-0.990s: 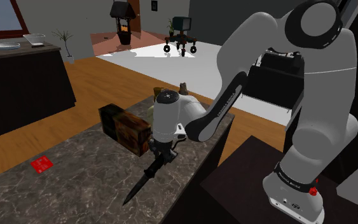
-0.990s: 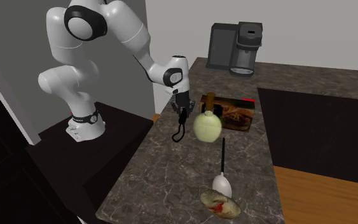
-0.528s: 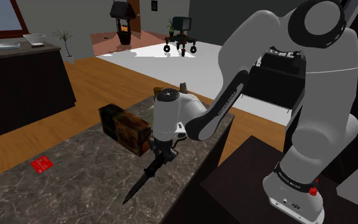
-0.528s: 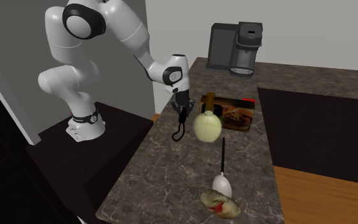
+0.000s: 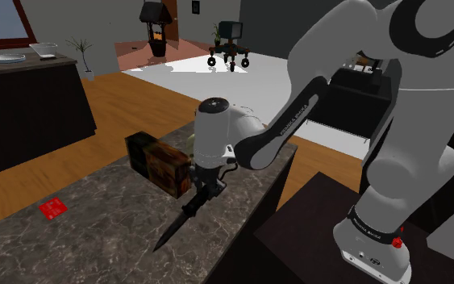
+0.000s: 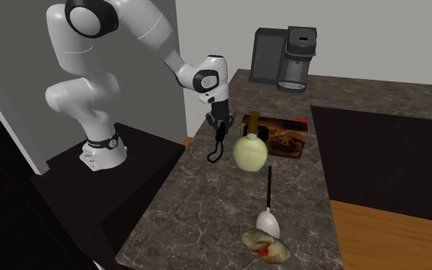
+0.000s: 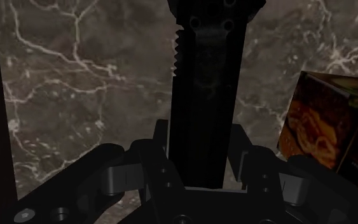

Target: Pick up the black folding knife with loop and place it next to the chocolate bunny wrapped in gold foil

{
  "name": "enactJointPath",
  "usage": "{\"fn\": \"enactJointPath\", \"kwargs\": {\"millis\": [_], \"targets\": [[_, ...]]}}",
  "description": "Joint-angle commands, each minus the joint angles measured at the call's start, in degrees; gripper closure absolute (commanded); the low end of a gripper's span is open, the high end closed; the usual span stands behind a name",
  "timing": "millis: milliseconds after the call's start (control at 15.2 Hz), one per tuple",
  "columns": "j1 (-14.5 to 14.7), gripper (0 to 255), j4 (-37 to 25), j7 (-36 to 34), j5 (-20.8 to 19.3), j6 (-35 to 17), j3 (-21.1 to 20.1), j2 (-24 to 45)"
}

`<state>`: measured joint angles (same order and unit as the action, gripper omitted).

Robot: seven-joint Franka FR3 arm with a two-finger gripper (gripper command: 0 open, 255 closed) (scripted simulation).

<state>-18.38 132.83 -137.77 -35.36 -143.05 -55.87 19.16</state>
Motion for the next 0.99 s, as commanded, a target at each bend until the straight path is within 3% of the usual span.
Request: {"fn": "enactJointPath", "kwargs": {"millis": [0, 528, 924], "targets": [[-1.56, 255, -0.08, 1.72, 2.34, 0.86, -1.86, -1.44], [-8.54, 255, -0.38, 9.26, 12.84, 4.11, -9.79, -8.38], [-13.96, 255, -1.23, 16.83, 23.28, 6.79, -15.39, -15.46]]}}
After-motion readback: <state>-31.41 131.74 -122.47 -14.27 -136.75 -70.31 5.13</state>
